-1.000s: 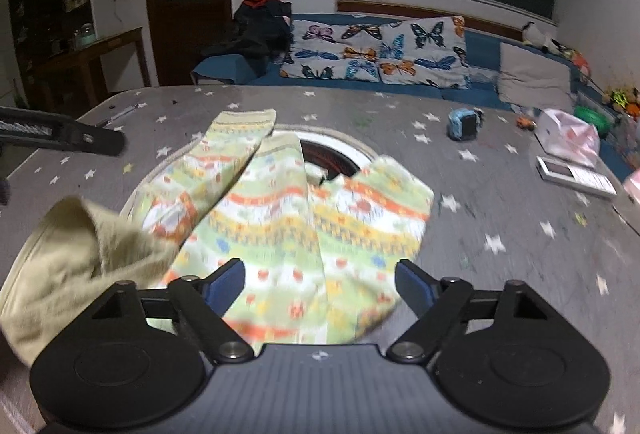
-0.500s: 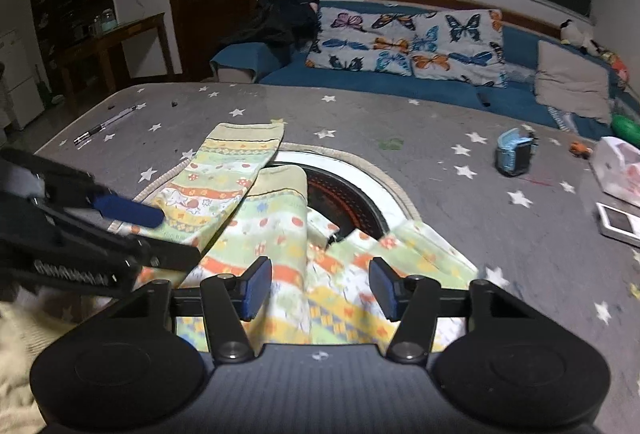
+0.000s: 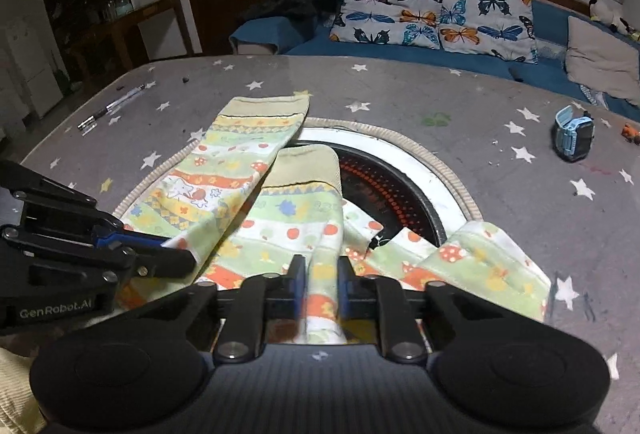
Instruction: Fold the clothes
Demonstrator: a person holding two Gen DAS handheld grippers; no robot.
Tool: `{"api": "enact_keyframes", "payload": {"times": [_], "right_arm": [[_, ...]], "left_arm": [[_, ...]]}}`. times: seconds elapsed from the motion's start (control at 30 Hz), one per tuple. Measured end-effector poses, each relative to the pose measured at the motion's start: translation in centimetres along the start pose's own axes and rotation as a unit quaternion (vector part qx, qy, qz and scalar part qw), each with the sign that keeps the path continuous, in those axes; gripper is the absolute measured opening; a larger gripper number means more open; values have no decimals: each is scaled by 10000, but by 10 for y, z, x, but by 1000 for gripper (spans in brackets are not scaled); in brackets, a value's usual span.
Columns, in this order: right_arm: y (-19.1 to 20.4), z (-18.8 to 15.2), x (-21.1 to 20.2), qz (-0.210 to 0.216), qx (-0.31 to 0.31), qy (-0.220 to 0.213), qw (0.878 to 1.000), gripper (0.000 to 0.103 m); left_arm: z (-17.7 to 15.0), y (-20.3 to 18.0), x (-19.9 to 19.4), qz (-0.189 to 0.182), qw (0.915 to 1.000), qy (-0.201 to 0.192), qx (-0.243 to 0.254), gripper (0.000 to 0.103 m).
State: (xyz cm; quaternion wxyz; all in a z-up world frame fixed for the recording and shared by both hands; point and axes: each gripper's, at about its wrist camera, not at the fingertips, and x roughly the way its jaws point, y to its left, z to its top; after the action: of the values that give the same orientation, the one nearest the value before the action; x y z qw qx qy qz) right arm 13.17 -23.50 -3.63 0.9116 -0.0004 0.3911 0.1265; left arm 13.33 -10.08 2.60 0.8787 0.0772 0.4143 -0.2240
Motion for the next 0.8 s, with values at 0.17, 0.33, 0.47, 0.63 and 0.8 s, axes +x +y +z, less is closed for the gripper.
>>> {"api": "enact_keyframes", "payload": {"times": [0.17, 0.33, 0.47, 0.63, 0.8], "right_arm": [[0, -2, -21, 5, 98, -253, 9996, 5], [-7, -9, -57, -71, 281, -603, 9978, 5], [-16, -18, -90, -169, 470, -889, 9948, 5], [-33, -36, -137, -306, 792, -1272, 9882, 5], [-53, -66, -180, -484, 1162, -1523, 9803, 5]], "left_arm": [[-10, 20, -30, 138, 9984, -334, -441, 1], [-30, 45, -63, 319, 9938, -587, -893, 1], [-55, 65, -89, 459, 9877, -753, -1289, 1], [-93, 83, -120, 612, 9789, -911, -1722, 1], [-135, 96, -145, 649, 9701, -895, -2160, 1]]}}
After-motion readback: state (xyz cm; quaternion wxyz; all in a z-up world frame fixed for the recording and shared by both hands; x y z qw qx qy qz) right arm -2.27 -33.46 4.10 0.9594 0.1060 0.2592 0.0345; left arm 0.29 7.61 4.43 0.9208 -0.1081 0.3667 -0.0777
